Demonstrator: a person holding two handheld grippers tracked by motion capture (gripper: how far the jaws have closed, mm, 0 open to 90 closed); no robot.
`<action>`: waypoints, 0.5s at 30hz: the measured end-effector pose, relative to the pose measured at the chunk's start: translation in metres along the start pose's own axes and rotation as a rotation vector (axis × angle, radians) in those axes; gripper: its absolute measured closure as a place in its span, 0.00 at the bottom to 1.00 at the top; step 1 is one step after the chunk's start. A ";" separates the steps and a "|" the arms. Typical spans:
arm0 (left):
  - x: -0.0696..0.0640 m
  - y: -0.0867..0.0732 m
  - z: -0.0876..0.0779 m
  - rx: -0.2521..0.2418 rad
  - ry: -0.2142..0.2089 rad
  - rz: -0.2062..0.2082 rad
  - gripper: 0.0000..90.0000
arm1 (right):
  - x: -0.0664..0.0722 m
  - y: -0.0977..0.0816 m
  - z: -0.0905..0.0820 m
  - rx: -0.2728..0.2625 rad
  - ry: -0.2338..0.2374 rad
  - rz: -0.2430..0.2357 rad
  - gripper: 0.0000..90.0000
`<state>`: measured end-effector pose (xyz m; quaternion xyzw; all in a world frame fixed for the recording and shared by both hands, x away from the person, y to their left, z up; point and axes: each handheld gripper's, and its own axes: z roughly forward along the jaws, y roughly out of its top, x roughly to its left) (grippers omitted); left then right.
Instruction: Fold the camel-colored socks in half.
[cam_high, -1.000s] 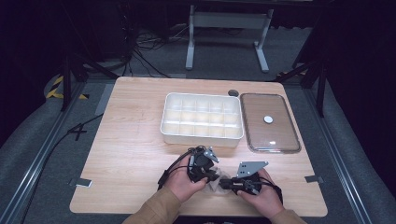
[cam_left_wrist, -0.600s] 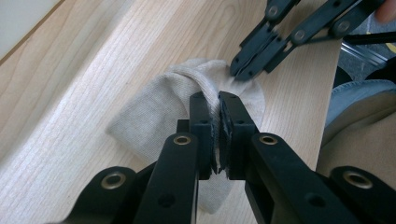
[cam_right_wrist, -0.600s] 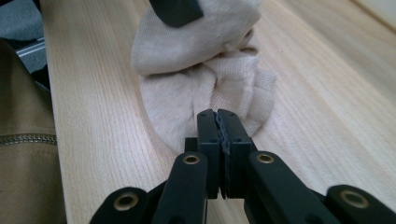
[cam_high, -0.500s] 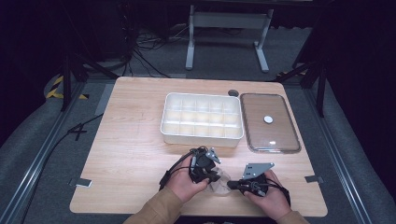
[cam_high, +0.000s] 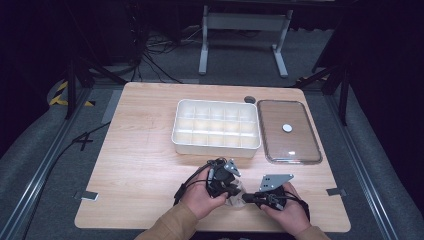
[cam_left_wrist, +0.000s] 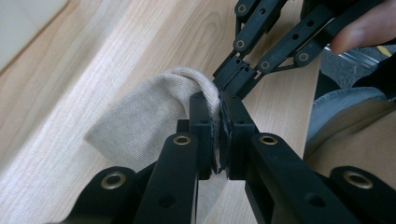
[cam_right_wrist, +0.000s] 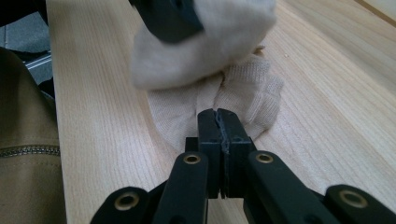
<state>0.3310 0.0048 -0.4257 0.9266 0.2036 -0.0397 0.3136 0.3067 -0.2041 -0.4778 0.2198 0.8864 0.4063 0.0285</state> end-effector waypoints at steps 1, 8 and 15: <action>0.000 0.000 0.005 0.015 0.002 -0.008 0.94 | 0.000 0.000 0.000 -0.001 0.001 0.001 0.99; 0.003 -0.004 0.006 0.007 -0.026 -0.017 0.73 | 0.001 -0.001 -0.003 0.006 -0.008 -0.009 0.97; 0.005 -0.008 -0.026 -0.088 -0.035 0.000 0.73 | 0.001 0.001 -0.015 0.002 -0.019 -0.013 0.97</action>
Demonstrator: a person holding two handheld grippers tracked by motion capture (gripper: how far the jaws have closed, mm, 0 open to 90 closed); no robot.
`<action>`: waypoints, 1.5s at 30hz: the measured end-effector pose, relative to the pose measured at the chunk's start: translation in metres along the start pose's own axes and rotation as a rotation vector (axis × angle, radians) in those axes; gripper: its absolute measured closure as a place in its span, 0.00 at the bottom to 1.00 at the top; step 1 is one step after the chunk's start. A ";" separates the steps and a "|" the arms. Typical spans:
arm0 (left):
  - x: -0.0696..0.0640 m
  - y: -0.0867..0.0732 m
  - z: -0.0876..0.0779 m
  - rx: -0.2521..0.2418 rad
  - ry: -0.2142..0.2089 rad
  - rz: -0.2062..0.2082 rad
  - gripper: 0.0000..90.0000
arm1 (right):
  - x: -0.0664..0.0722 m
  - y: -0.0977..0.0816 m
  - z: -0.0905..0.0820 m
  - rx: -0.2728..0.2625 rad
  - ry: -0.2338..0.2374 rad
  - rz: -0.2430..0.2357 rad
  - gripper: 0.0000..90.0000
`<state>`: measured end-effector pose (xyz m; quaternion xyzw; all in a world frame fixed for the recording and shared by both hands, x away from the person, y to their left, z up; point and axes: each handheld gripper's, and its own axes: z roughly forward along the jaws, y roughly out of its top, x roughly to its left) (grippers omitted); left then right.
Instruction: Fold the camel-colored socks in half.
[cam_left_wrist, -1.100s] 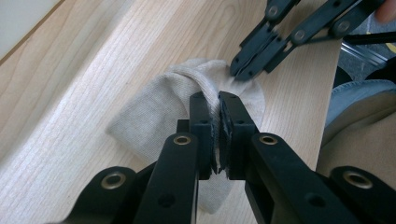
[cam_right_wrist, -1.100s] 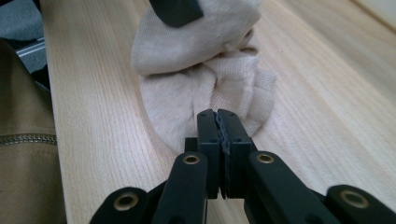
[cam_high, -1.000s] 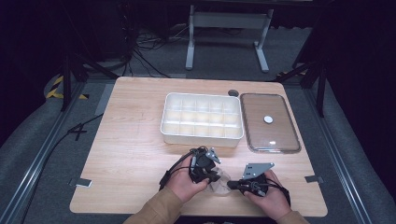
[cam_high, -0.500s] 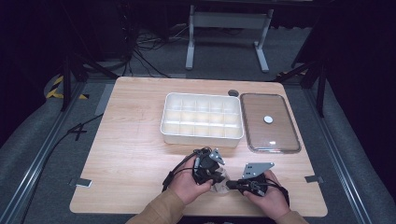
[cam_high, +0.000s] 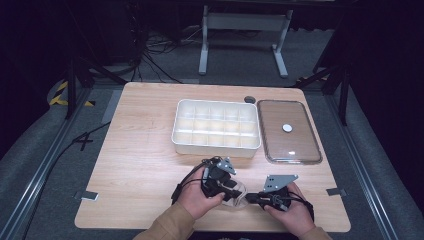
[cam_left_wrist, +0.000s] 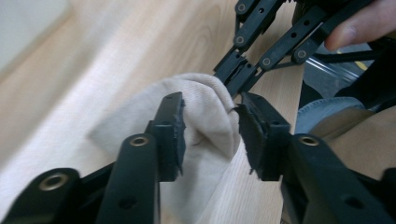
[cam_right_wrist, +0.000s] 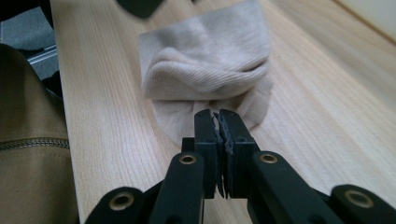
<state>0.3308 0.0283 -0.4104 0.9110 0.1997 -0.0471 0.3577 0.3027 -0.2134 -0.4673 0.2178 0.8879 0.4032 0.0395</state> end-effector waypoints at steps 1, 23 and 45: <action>0.002 -0.002 -0.004 0.004 0.010 -0.006 0.76 | -0.001 0.000 -0.002 -0.005 -0.002 0.002 0.97; 0.010 -0.033 0.017 0.185 -0.020 -0.022 0.99 | 0.018 0.038 0.007 -0.144 0.017 -0.002 0.96; 0.011 -0.021 0.029 0.208 0.005 0.031 0.96 | 0.008 0.006 0.003 -0.048 -0.065 0.007 0.89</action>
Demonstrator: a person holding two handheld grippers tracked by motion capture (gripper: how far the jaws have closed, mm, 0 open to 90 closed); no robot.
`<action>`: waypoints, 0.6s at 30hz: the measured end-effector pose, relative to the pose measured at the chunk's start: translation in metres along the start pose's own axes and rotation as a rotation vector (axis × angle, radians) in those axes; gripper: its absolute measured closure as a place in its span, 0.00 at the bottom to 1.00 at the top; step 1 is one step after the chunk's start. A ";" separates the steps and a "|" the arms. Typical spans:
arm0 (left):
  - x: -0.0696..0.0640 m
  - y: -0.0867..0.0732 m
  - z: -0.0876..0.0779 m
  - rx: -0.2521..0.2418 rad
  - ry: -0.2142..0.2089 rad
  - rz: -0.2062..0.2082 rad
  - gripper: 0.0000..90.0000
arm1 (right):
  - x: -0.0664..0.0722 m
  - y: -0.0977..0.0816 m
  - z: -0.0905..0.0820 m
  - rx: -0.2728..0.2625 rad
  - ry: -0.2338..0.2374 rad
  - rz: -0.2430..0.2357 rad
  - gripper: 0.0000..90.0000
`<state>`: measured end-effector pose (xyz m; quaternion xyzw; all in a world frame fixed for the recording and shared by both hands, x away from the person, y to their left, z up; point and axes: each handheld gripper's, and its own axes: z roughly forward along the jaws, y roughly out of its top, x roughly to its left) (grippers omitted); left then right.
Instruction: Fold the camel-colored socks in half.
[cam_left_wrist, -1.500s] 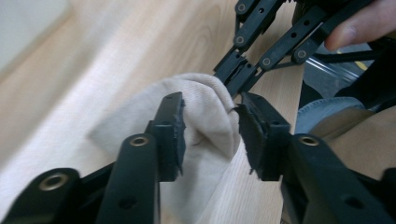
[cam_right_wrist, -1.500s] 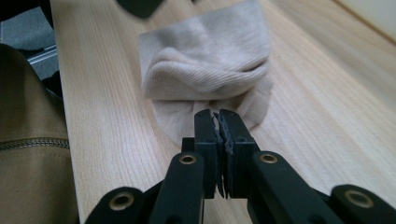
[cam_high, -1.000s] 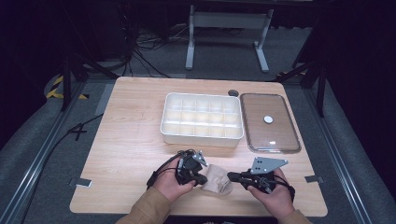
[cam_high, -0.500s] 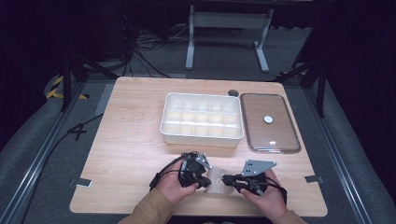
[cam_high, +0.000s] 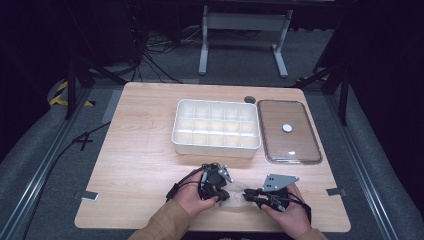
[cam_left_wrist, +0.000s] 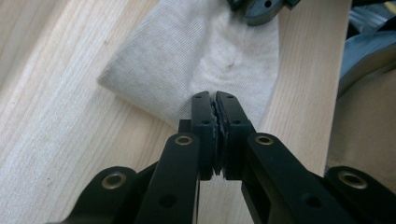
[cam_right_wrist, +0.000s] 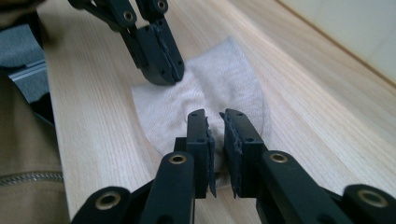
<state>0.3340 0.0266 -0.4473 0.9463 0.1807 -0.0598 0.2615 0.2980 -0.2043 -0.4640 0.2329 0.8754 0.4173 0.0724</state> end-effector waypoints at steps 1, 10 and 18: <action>0.000 0.000 0.000 0.000 0.001 0.000 0.96 | -0.001 -0.001 0.001 0.009 -0.002 -0.013 0.89; -0.001 0.000 0.002 0.003 0.008 -0.006 0.97 | -0.006 -0.006 0.003 0.036 0.026 -0.046 0.85; -0.002 0.003 -0.011 -0.124 0.035 -0.001 0.81 | -0.006 -0.006 0.004 0.045 0.029 -0.058 0.83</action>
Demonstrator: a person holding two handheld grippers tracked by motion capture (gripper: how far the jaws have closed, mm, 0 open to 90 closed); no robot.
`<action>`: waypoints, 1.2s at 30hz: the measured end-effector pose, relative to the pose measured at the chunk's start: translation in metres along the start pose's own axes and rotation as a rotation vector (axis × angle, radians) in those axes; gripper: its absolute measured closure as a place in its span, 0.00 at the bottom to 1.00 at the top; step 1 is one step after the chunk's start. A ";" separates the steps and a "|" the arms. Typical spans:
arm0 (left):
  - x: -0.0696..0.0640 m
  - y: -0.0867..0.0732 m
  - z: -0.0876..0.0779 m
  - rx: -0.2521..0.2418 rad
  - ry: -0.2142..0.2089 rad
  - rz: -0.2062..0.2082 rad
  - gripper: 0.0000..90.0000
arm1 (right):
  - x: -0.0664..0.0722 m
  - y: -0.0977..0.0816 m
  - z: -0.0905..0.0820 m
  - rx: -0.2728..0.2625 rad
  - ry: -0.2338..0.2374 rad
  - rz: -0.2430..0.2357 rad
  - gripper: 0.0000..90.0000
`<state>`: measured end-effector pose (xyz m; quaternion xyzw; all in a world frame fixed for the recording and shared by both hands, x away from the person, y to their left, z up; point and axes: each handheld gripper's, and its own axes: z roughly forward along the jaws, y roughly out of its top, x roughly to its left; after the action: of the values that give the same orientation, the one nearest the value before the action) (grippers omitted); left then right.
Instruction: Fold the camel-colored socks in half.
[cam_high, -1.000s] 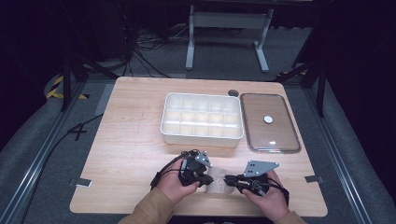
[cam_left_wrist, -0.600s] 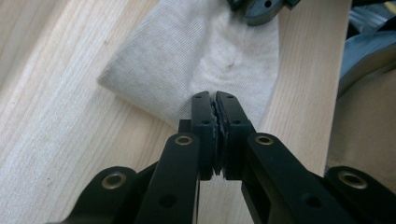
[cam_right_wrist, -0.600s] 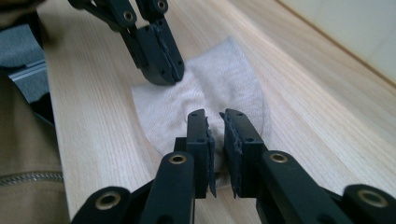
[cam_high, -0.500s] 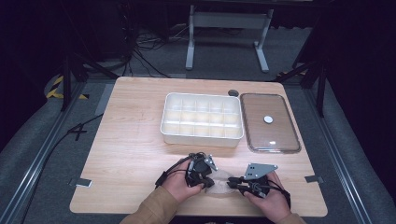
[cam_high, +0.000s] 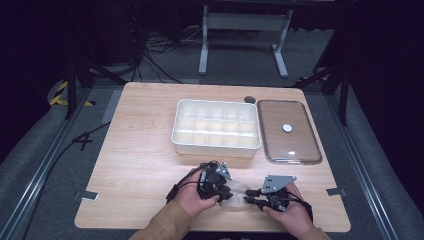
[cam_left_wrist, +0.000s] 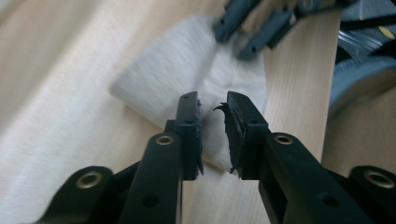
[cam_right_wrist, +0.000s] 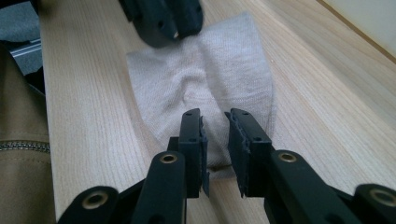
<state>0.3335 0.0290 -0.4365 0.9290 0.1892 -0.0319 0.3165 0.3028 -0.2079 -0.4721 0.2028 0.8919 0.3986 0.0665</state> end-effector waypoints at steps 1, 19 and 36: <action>-0.001 0.001 0.000 -0.002 0.016 0.004 0.79 | 0.000 0.000 0.000 0.001 -0.001 -0.001 0.83; 0.002 0.000 0.016 0.067 0.050 0.040 0.62 | -0.005 -0.003 -0.001 -0.024 0.005 -0.001 0.81; 0.004 -0.003 0.020 0.066 0.060 -0.007 0.63 | -0.015 -0.006 0.000 -0.052 -0.001 0.023 0.80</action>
<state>0.3373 0.0205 -0.4549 0.9389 0.2005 -0.0112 0.2796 0.3142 -0.2177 -0.4773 0.2113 0.8790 0.4221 0.0675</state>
